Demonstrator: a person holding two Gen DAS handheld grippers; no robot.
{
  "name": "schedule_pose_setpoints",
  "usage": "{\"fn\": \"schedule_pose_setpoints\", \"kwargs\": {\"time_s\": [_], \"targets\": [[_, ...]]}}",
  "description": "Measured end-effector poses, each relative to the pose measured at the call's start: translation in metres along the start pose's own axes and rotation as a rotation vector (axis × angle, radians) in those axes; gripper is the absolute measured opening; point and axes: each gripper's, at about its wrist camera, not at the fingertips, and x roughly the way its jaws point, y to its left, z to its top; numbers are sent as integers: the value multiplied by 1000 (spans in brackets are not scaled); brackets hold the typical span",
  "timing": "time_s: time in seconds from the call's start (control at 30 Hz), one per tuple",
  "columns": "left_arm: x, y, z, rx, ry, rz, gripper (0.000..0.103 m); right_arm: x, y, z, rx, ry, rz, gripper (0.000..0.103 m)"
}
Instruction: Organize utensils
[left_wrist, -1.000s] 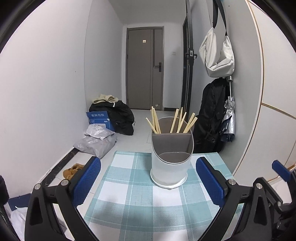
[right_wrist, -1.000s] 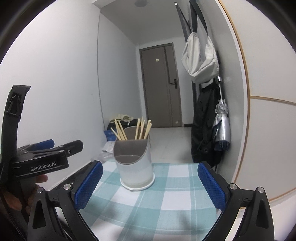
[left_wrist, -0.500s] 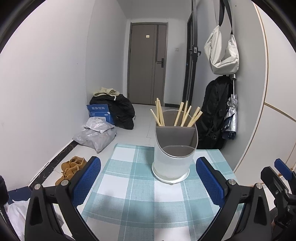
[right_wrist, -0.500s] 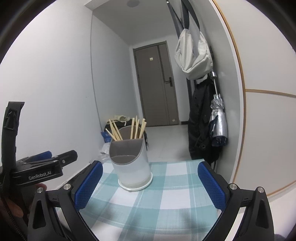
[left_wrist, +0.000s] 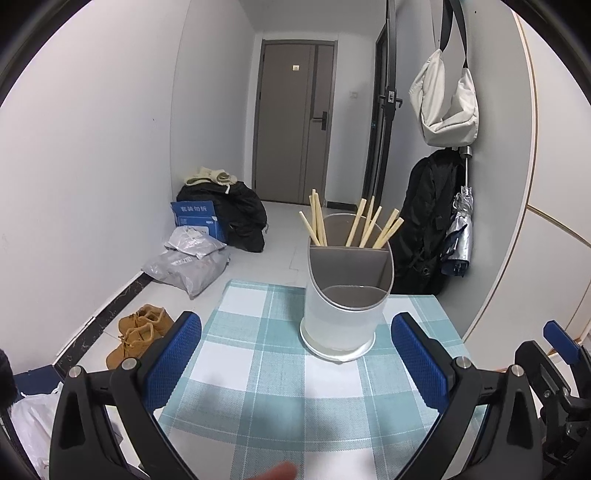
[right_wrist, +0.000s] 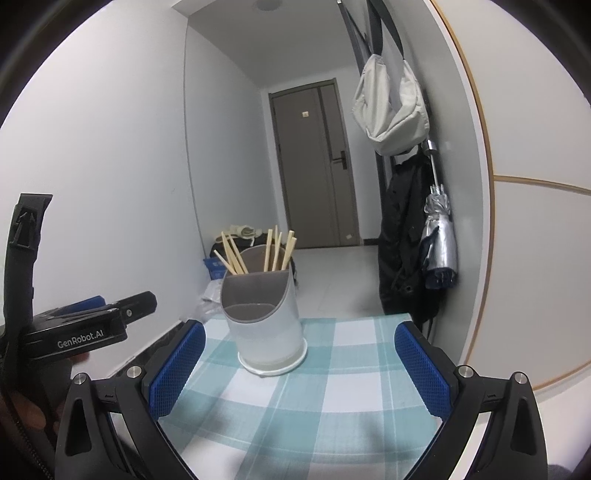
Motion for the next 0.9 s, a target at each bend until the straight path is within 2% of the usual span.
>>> {"fn": "schedule_pose_setpoints", "kwargs": {"time_s": [0.3,0.9], "targets": [[1,2,0,-9,0,14,100,1,1,-1,-7,11,4,103],[2,-2,-2,5,7,-6,100,1,1,-3,-11,17,-2,103]]}}
